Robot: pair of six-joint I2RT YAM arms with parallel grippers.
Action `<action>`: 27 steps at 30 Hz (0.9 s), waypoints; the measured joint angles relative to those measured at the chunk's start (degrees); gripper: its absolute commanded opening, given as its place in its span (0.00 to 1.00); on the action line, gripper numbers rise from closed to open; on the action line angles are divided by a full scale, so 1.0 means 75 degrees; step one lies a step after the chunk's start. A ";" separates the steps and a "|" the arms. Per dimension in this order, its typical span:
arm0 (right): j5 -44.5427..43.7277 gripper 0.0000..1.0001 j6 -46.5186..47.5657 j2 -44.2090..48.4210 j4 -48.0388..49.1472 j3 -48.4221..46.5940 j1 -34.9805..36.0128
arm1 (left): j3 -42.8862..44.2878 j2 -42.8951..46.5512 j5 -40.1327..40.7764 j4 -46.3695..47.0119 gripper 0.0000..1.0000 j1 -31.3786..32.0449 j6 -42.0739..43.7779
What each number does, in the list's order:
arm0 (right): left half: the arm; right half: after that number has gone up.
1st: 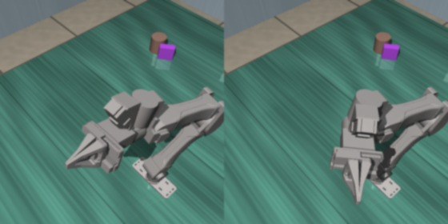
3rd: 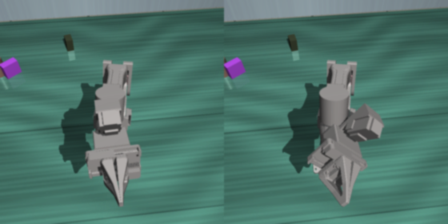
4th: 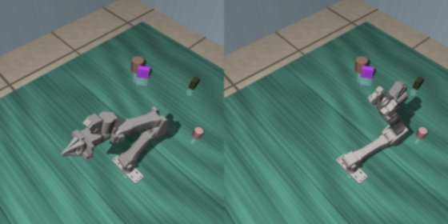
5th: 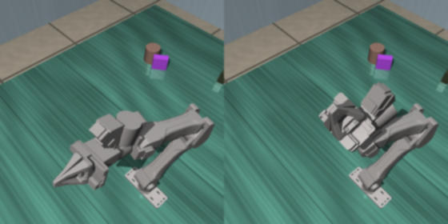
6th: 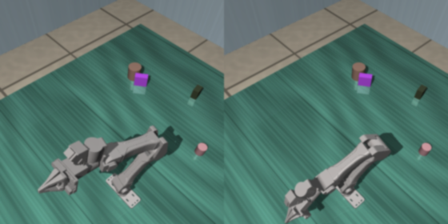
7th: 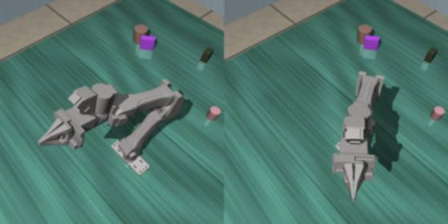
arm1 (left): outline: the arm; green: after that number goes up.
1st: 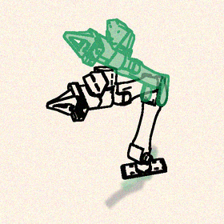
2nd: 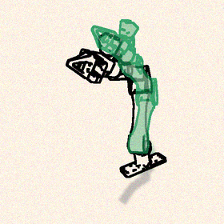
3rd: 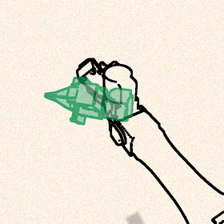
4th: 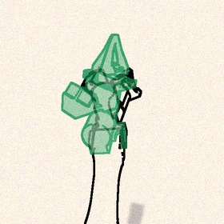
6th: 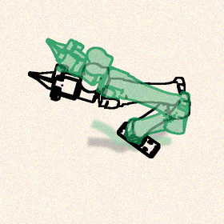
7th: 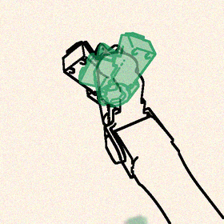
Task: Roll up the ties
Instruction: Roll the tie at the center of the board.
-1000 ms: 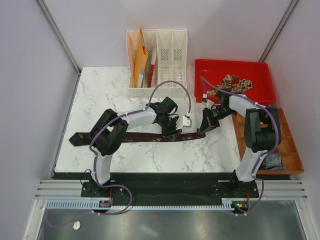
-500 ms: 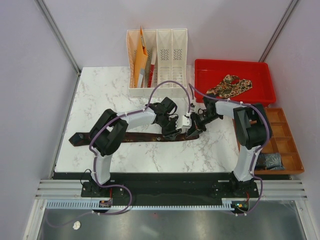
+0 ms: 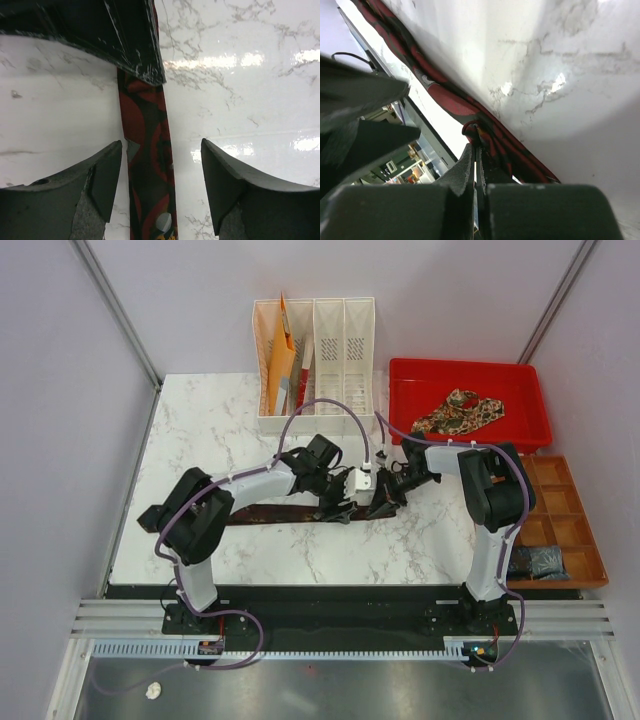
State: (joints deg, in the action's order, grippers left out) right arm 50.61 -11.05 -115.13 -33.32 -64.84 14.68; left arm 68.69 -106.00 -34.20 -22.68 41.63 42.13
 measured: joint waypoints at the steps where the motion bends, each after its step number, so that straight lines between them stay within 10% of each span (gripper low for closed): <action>1: 0.0017 0.00 -0.0044 -0.0003 0.0055 0.0000 0.0000 | -0.0012 0.0064 -0.0090 0.0172 0.72 0.0000 -0.0058; 27: 0.0224 0.03 -0.0361 -0.0099 0.0455 -0.0044 -0.0006 | 0.0309 -0.0632 -0.0029 0.1151 0.51 0.0338 -0.0379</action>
State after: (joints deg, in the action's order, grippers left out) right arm 52.29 -13.76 -115.87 -29.91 -65.17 14.63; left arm 71.00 -110.74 -34.41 -14.04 44.16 39.29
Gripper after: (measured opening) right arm 0.033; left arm 0.554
